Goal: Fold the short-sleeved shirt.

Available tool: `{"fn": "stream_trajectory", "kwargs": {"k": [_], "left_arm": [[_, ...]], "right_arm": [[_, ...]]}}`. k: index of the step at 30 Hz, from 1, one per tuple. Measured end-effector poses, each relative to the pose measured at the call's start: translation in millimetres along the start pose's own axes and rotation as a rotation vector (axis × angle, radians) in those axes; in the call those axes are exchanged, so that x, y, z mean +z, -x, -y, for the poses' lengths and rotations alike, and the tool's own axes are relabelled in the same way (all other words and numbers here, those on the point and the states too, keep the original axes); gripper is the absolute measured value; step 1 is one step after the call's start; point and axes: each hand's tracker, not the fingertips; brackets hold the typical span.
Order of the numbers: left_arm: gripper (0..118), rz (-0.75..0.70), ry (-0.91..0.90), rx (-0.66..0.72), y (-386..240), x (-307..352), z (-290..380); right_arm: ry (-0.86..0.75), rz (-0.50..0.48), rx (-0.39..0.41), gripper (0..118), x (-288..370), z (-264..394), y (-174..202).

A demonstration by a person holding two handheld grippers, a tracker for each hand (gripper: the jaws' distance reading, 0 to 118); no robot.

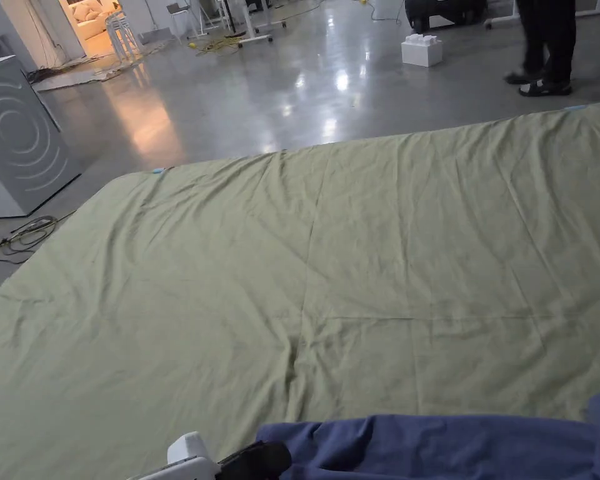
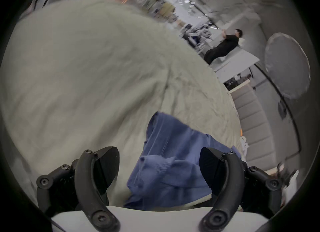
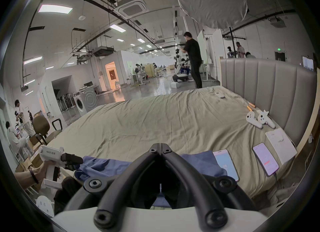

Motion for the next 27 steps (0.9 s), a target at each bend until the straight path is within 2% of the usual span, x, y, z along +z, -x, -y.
{"fn": "stream_trajectory", "kwargs": {"k": [2,3,5,6,7,8,11,14,18,23,27], "left_arm": [[90,0.096,-0.001,0.112,-1,-4,3],[90,0.160,0.019,0.120,-1,-10,3],[86,0.143,0.046,0.180,-1,-22,7],[78,0.121,0.049,0.209,1,-24,10],[58,0.135,0.025,0.214,2,-26,8],[8,0.128,0.013,0.259,6,-26,7],[9,0.150,0.016,0.397,13,-29,16],[9,0.174,-0.040,0.380,7,-12,18],[9,0.254,-0.150,0.441,10,32,1],[9,0.116,-0.296,0.237,6,95,-37],[9,0.077,-0.270,0.076,-27,100,-42]], "right_arm": [[0.004,0.006,-0.002,0,2,0,0],[0.005,0.011,-0.003,0,2,0,-1],[0.009,0.015,-0.011,0,1,1,-3],[0.012,0.014,-0.016,0,0,1,-3],[0.012,0.012,-0.019,0,0,1,-3],[0.011,0.010,-0.022,0,0,1,-3],[0.015,0.005,-0.023,0,1,2,-4],[0.022,0.017,-0.013,0,4,4,-7],[0.037,0.023,-0.035,0,5,6,-13],[0.053,0.016,-0.071,0,1,11,-17],[0.064,0.007,-0.078,0,-1,14,-14]]}}
